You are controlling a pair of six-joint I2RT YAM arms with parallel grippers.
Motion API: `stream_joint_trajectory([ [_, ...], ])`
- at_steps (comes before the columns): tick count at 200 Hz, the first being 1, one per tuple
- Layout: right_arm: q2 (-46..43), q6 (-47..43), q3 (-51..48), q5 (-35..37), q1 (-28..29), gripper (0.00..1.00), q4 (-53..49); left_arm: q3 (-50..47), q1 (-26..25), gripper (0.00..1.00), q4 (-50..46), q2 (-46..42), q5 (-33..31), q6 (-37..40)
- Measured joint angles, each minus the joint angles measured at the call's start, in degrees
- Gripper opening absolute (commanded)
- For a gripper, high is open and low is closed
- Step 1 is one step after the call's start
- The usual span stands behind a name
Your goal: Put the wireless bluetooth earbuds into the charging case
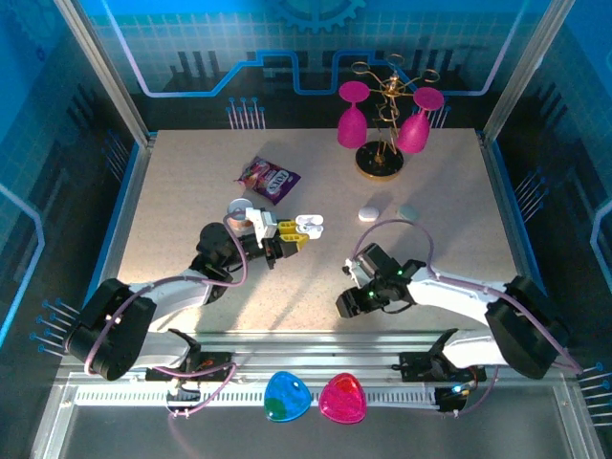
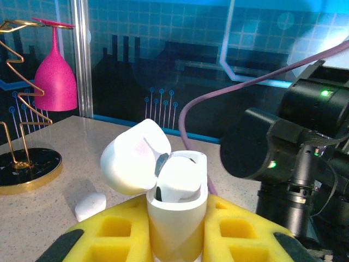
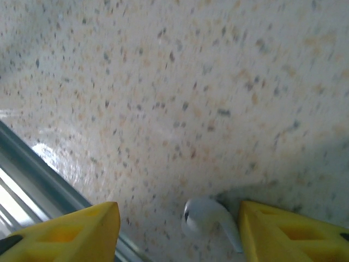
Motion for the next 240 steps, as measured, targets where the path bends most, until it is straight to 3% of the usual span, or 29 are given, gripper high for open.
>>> stream_joint_trajectory([
  [66, -7.41, 2.71, -0.37, 3.76, 1.46, 0.57, -5.53, 0.00, 0.00, 0.20, 2.10, 2.19, 0.15, -0.26],
  [129, 3.72, -1.14, 10.47, 8.04, 1.60, 0.40, -11.37, 0.00, 0.00, 0.20, -1.03, -0.50, 0.44, 0.24],
  [240, 14.16, -1.62, 14.88, 8.00, 3.32, 0.32, -13.92, 0.00, 0.04, 0.20, -6.51, -3.67, 0.42, 3.06],
])
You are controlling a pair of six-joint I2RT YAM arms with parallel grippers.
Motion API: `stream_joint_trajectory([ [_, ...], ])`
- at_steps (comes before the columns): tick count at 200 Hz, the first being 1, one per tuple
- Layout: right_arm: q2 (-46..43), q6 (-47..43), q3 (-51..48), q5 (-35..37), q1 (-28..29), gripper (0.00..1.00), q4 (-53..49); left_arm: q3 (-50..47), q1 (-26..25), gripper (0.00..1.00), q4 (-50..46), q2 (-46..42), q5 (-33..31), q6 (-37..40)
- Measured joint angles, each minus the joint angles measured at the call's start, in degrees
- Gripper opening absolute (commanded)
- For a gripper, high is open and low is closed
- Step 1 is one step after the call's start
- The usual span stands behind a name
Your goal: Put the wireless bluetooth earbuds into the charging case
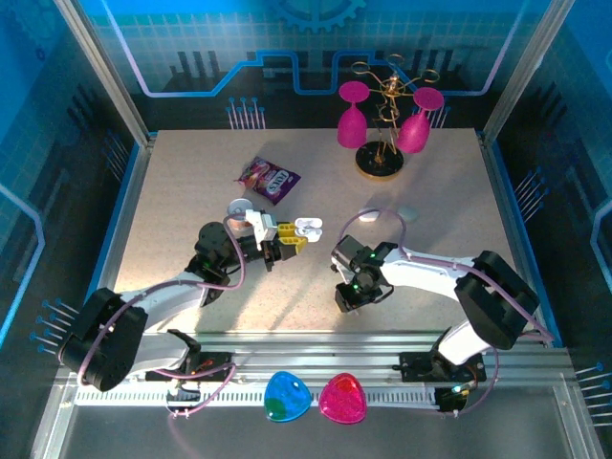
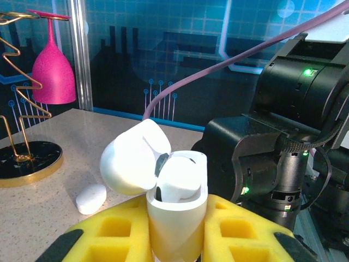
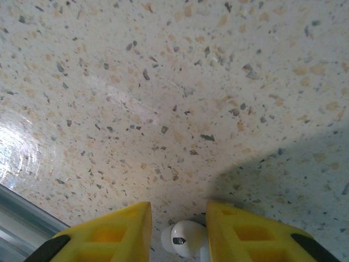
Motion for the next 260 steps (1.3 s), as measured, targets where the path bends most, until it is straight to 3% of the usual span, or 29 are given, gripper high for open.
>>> stream_joint_trajectory([
  [149, 0.02, 0.66, -0.02, 0.50, 0.02, 0.19, -1.95, 0.00, 0.00, 0.20, -0.39, -0.42, 0.00, 0.17],
  [178, -2.01, 1.11, -0.15, 1.55, 0.00, 0.21, -1.75, 0.00, 0.00, 0.21, -0.39, -0.42, 0.00, 0.17],
  [200, -3.89, 1.55, -0.37, 2.40, 0.00, 0.33, -1.27, 0.00, 0.00, 0.20, -0.39, -0.42, 0.00, 0.17],
  [260, -5.31, 0.79, -0.35, 3.32, 0.44, 0.47, -3.48, 0.00, 0.00, 0.20, -0.42, -0.42, 0.00, 0.20],
])
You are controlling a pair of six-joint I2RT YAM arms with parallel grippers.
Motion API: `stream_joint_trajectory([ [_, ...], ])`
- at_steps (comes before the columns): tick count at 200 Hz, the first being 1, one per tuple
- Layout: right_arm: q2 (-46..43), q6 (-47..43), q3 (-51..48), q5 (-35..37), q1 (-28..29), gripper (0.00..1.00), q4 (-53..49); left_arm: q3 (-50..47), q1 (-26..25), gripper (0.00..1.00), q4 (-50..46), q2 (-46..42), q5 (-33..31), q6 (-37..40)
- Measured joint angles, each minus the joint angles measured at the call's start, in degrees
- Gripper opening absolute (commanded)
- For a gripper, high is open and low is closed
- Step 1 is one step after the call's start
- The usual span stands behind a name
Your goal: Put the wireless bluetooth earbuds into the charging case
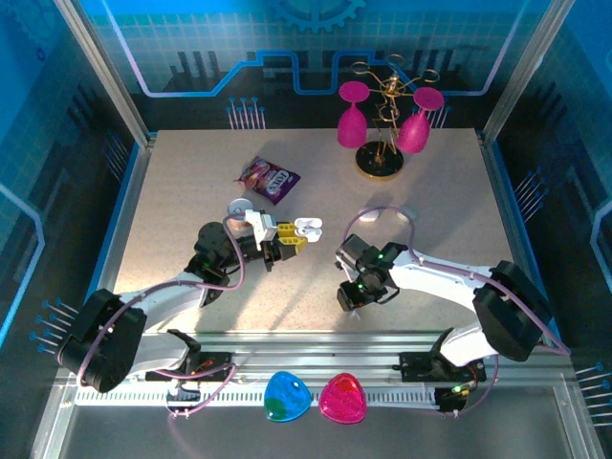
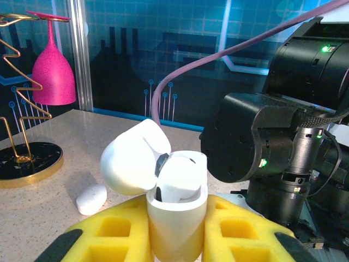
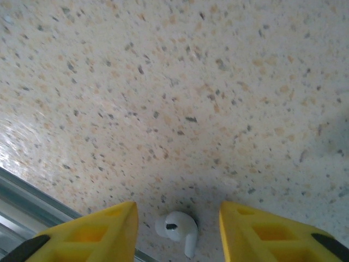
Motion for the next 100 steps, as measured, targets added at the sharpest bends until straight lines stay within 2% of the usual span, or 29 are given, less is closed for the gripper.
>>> stream_joint_trajectory([
  [55, 6.27, 0.02, 4.39, 2.32, 4.28, 0.47, -6.62, 0.00, 0.00, 0.21, -1.16, -0.44, -0.02, 0.55],
  [100, 10.21, -0.26, 7.28, 3.39, 5.79, 0.42, -8.59, 0.00, 0.00, 0.21, -1.77, -1.01, -0.04, 1.27],
])
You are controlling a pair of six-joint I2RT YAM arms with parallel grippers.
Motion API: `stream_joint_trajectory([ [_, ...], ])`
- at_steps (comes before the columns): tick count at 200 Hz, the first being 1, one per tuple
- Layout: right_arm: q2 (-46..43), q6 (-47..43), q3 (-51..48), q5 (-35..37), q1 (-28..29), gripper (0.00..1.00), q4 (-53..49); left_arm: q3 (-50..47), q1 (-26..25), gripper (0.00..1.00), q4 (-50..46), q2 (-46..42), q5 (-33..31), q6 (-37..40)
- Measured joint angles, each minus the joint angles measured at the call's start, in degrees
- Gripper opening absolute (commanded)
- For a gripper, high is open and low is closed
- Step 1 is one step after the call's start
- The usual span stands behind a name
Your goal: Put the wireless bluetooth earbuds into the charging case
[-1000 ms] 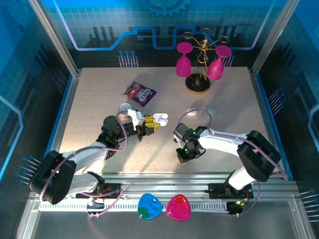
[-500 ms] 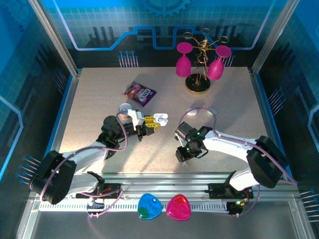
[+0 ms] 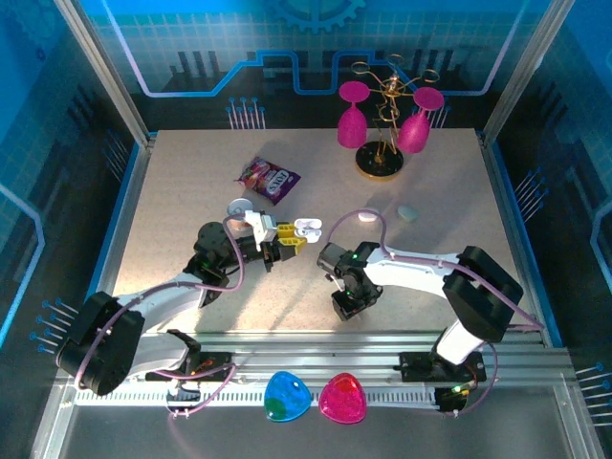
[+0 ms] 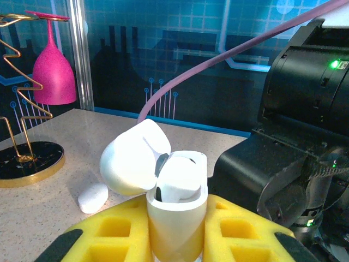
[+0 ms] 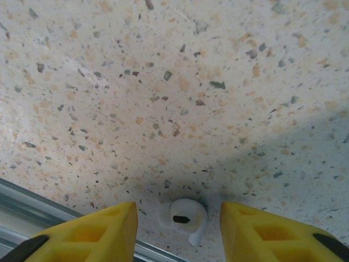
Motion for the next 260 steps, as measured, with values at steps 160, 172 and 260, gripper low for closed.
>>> stream_joint_trajectory([
  [160, -1.53, -0.50, 1.11, 4.17, 0.59, 0.27, -1.14, 0.00, 0.00, 0.21, -0.81, -0.04, -0.04, 0.04],
  [172, -4.44, -0.52, 0.85, 5.40, 0.59, 0.27, -0.57, 0.00, 0.00, 0.21, -0.96, -0.04, -0.20, 0.04],
  [260, -23.06, -4.68, -0.09, 11.96, -0.63, 0.26, 7.61, 1.33, 0.00, 0.21, -3.58, 0.74, -0.61, -0.07],
])
